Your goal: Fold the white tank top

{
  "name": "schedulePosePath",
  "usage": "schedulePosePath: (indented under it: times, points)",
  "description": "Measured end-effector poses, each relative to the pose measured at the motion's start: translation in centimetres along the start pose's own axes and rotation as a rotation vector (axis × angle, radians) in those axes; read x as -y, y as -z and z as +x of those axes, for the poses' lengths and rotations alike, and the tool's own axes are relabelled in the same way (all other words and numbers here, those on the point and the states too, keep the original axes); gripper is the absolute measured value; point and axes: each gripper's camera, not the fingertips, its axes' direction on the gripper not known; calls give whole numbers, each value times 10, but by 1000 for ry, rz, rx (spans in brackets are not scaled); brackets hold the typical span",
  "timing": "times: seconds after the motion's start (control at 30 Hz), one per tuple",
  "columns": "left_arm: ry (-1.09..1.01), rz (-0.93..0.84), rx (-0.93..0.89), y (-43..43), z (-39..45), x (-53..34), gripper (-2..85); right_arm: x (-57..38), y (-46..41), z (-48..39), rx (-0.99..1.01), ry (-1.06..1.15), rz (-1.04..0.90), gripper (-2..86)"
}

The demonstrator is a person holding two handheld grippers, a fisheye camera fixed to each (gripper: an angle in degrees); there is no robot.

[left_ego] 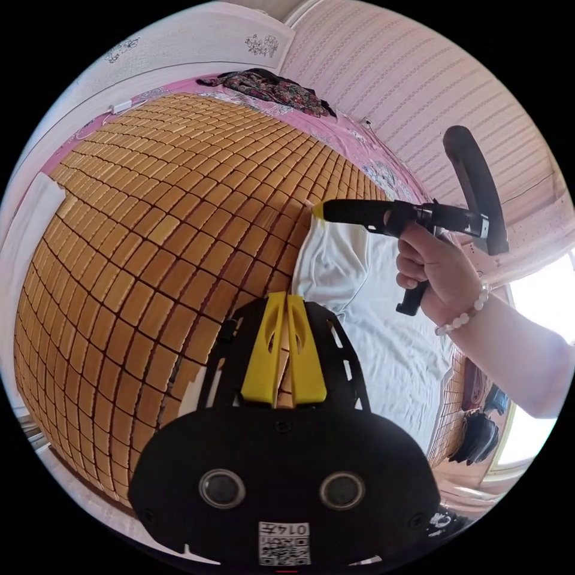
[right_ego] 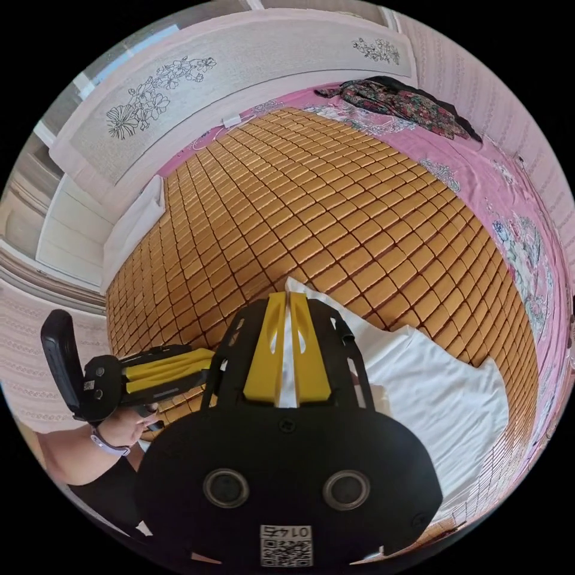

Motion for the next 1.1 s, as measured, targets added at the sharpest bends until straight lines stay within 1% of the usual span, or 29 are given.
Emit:
schedulePosePath:
  times: [0.13,0.23,0.33,0.5,0.6,0.7,0.83,0.9,0.93,1.0,1.07,1.1]
  points:
    - [-64,91,-42,24,12,-5,65,-11,13,13,42,-1,38,-6]
    - [-92,49,-95,15,20,3,89,-17,20,16,47,31,49,-6]
    - [-110,-8,-82,5,28,7,91,-24,26,20,44,37,50,-6]
    - [-79,54,-97,20,17,-12,97,-37,41,30,61,33,74,-6]
    - [-72,76,-208,16,9,-19,110,-42,47,32,50,88,58,-5]
    - [-38,20,-200,-5,9,-17,84,-48,56,35,38,125,58,-6]
    - [38,-16,-128,-19,4,-21,5,-62,79,51,108,86,96,-5]
    - [-9,6,-130,-14,16,-26,-1,-77,100,61,140,64,152,-4]
    - [-68,47,-157,-5,31,-32,0,-92,119,70,150,34,202,-3]
    - [-175,79,-271,9,59,-42,7,-122,149,85,131,-29,268,0]
    - [-295,20,-411,7,96,-58,42,-157,181,101,77,-104,315,7]
    - [-314,-7,-430,3,102,-63,45,-182,199,110,42,-139,342,14]
